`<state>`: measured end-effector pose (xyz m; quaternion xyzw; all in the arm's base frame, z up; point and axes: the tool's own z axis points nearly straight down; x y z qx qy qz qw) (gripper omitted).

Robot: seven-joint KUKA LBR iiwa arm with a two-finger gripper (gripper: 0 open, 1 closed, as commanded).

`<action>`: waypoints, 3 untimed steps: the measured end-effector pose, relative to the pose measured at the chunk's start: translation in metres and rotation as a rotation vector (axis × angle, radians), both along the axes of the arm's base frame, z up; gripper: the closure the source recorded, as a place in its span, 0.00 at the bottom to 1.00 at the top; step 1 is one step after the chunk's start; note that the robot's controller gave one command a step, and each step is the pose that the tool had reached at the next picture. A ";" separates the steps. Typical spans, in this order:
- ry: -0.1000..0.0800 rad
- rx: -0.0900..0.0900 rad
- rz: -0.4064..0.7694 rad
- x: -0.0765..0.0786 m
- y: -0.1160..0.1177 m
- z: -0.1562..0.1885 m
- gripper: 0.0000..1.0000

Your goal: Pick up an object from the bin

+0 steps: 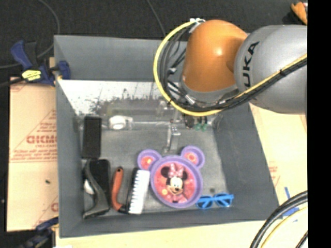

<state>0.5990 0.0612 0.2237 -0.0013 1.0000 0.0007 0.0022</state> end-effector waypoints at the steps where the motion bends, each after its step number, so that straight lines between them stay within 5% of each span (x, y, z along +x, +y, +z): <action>1: 0.000 -0.002 0.100 -0.020 -0.016 -0.110 0.00; 2: -0.001 -0.001 0.185 -0.030 -0.027 -0.082 0.00; 3: -0.001 -0.002 0.341 -0.022 0.009 -0.105 0.00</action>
Offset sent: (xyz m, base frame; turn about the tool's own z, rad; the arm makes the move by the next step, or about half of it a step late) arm -0.0333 -0.0295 -0.0637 -0.2069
